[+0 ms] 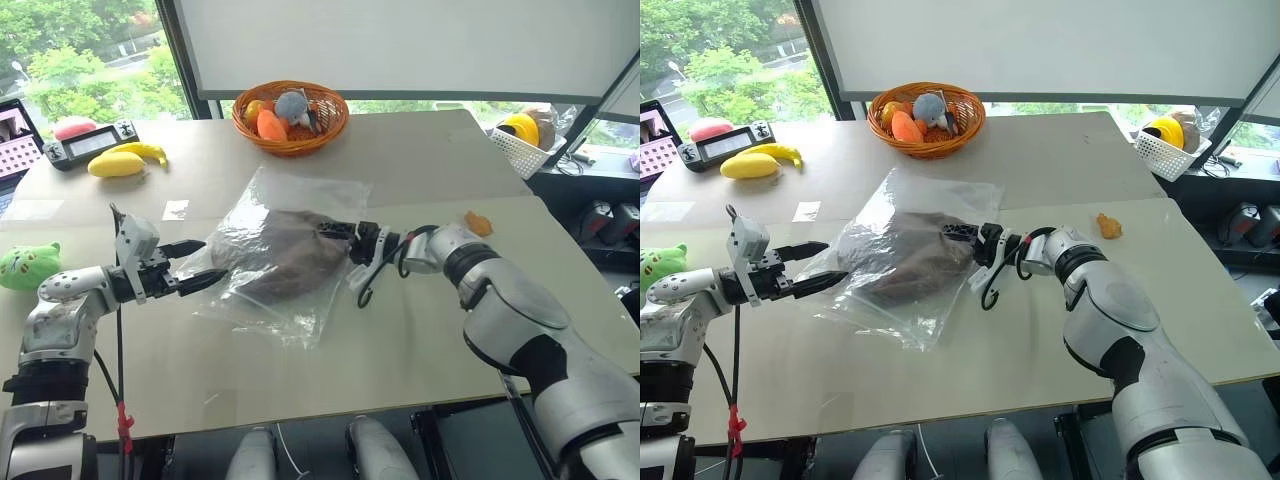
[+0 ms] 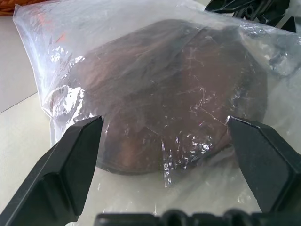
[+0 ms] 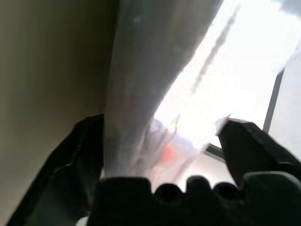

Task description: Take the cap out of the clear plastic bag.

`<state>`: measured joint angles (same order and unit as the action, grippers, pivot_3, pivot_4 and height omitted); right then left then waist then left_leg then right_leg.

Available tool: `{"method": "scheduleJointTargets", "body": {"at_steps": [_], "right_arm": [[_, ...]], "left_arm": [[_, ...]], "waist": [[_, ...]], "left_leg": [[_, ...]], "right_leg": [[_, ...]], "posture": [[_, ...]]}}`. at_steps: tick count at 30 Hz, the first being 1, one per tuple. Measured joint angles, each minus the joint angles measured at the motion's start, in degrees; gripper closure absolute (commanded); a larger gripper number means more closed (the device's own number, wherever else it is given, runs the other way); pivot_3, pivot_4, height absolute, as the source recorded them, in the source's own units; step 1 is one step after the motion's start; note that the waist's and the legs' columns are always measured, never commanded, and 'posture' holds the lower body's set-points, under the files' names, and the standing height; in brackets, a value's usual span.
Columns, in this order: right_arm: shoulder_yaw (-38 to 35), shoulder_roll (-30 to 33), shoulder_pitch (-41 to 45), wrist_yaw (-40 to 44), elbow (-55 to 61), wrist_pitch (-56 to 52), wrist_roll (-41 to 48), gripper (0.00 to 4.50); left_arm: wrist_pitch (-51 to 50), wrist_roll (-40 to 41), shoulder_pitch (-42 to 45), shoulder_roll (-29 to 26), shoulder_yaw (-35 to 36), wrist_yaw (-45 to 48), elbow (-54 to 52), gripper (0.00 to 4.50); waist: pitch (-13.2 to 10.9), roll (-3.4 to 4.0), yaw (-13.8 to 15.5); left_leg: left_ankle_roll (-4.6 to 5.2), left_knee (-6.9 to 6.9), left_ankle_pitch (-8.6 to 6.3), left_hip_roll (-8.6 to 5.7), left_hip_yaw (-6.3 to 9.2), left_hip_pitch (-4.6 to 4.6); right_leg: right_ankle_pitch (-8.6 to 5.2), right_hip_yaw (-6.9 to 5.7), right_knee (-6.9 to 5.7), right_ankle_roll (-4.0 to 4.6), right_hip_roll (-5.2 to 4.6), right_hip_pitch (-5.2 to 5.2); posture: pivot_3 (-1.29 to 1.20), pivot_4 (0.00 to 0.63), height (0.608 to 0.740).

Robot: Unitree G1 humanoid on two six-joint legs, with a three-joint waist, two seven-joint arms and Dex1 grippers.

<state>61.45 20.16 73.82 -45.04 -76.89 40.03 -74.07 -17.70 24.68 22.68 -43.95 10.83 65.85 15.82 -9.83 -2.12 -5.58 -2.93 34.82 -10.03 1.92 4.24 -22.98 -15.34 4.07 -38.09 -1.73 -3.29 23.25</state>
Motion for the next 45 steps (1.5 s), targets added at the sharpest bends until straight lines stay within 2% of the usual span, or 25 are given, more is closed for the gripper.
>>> {"method": "scheduleJointTargets", "body": {"at_steps": [3, 7, 11, 14, 16, 19, 20, 22, 25, 28, 32, 34, 37, 41, 45], "right_arm": [[0.17, 0.49, -0.09, 2.24, -0.07, -1.57, 0.22, 0.08], [-3.71, 5.44, -1.45, 11.37, -0.32, -0.7, 4.84, 0.08], [-9.0, 13.38, -4.35, 20.93, -0.05, 6.65, 11.52, 0.08], [-12.63, 16.94, -5.96, 27.7, 1.62, 11.77, 16.0, 0.08], [-16.39, 19.56, -8.64, 35.23, 4.19, 18.02, 22.3, 0.08], [-22.04, 21.51, -16.3, 52.66, 13.48, 22.93, 40.32, 0.08], [-23.06, 23.09, -22.56, 62.61, 25.92, 18.04, 52.81, 0.08], [-24.15, 23.82, -28.79, 73.27, 42.61, 7.99, 67.27, 0.08], [-28.7, 22.34, -30.08, 80.04, 58.25, -11.05, 80.1, 0.08], [-36.58, 19.52, -25.95, 78.59, 61.94, -28.22, 84.41, 0.08], [-46.59, 14.31, -23.7, 70.73, 61.39, -42.79, 85.98, 0.08], [-49.88, 12.09, -25.02, 69.68, 63.83, -47.6, 88.16, 0.08], [-52.04, 10.64, -30.64, 73.09, 78.38, -57.18, 97.37, 0.08], [-52.33, 14.06, -37.1, 79.18, 99.72, -70.01, 111.75, 0.08], [-57.29, 18.08, -43.51, 79.67, 110.15, -80.88, 127.13, 0.08]], "left_arm": [[0.0, -0.02, 0.56, 0.22, -0.56, -0.01, 0.19, 0.0], [0.07, -0.14, 1.34, 0.5, -0.83, -0.02, 0.98, 0.0], [0.23, -0.72, 2.21, 1.01, -1.17, 0.01, 2.88, 0.0], [0.34, -1.1, 3.35, 1.94, -2.05, 0.11, 3.4, 0.0], [0.56, -1.33, 4.18, 2.44, -2.57, 0.18, 4.0, 0.0], [1.1, -2.02, 4.86, 3.01, -3.12, 0.21, 5.04, 0.0], [1.24, -2.2, 5.28, 3.3, -3.37, 0.24, 5.42, 0.0], [1.32, -2.25, 5.62, 3.45, -3.48, 0.42, 5.46, 0.0], [1.38, -2.27, 5.9, 3.69, -3.58, 0.62, 5.41, 0.0], [1.39, -2.34, 5.9, 3.89, -3.74, 0.66, 5.46, 0.0], [1.38, -2.36, 5.91, 4.01, -3.82, 0.6, 5.47, 0.0], [1.37, -2.36, 5.91, 4.02, -3.82, 0.56, 5.41, 0.0], [1.3, -2.34, 5.92, 4.09, -3.87, 0.51, 5.18, 0.0], [1.3, -2.33, 5.9, 4.07, -3.9, 0.61, 5.1, 0.0], [1.16, -2.28, 5.77, 3.7, -3.84, 0.68, 4.87, 0.0]], "waist": [[0.0, 0.0, 0.01], [-0.02, 0.02, 0.74], [-0.07, 0.09, 1.3], [-0.07, 0.09, 1.17], [-0.08, 0.07, 1.1], [-0.11, 0.03, 0.48], [-0.12, 0.04, 0.27], [-0.2, 0.17, -0.15], [-0.23, 0.23, -0.19], [-0.24, 0.23, 0.83], [-0.23, 0.23, 2.41], [-0.24, 0.23, 2.9], [-0.25, 0.25, 3.18], [-0.25, 0.25, 3.17], [-0.25, 0.24, 3.26]], "left_leg": [[0.0, 0.02, 0.0, -0.01, 0.0, 0.01], [0.0, 0.06, 0.0, -0.05, 0.03, -0.06], [0.02, 0.02, -0.02, -0.04, 0.01, -0.18], [0.02, 0.02, -0.02, -0.03, 0.01, -0.18], [0.02, 0.04, -0.02, -0.02, 0.01, -0.16], [0.03, 0.08, -0.02, -0.01, 0.04, -0.16], [0.03, 0.12, -0.02, 0.0, 0.07, -0.2], [0.04, 0.19, -0.03, -0.01, 0.08, -0.21], [0.04, 0.3, -0.03, 0.01, 0.08, -0.14], [0.04, 0.45, -0.02, 0.01, 0.12, -0.12], [0.04, 0.41, -0.02, 0.02, 0.12, -0.27], [0.05, 0.37, -0.03, 0.02, 0.11, -0.39], [0.13, 0.38, -0.08, 0.01, 0.12, -0.74], [0.13, 0.63, -0.08, -0.01, 0.15, -1.28], [0.14, 0.91, -0.08, 0.02, 0.15, -1.12]], "right_leg": [[0.0, 0.0, 0.0, 0.0, 0.0, -0.03], [-0.01, -0.03, 0.06, -0.02, -0.04, -0.07], [-0.02, -0.04, 0.16, -0.04, -0.05, 0.0], [-0.02, -0.04, 0.15, -0.04, -0.03, 0.0], [-0.03, -0.04, 0.2, -0.05, -0.03, -0.07], [-0.03, -0.05, 0.22, -0.06, -0.03, -0.17], [-0.03, -0.05, 0.14, -0.06, -0.03, -0.15], [-0.03, -0.02, 0.04, -0.06, -0.04, -0.1], [-0.02, -0.03, -0.11, -0.05, 0.0, -0.11], [-0.01, -0.1, -0.16, -0.04, 0.02, -0.15], [-0.01, -0.13, -0.04, -0.05, 0.03, -0.05], [-0.01, -0.13, 0.03, -0.05, 0.02, 0.03], [-0.02, -0.14, 0.01, -0.06, 0.01, 0.3], [-0.01, -0.15, -0.04, -0.07, -0.03, 0.77], [0.02, -0.18, -0.06, -0.12, 0.0, 0.48]], "posture": [[0.0, 0.15, 0.735], [0.0, 0.15, 0.735], [0.0, 0.15, 0.735], [0.0, 0.15, 0.735], [0.0, 0.15, 0.735], [0.0, 0.15, 0.735], [0.0, 0.15, 0.735], [0.0, 0.15, 0.735], [0.0, 0.15, 0.735], [0.0, 0.15, 0.735], [0.0, 0.15, 0.735], [0.0, 0.15, 0.735], [0.0, 0.15, 0.735], [0.0, 0.15, 0.735], [0.0, 0.15, 0.735]]}}
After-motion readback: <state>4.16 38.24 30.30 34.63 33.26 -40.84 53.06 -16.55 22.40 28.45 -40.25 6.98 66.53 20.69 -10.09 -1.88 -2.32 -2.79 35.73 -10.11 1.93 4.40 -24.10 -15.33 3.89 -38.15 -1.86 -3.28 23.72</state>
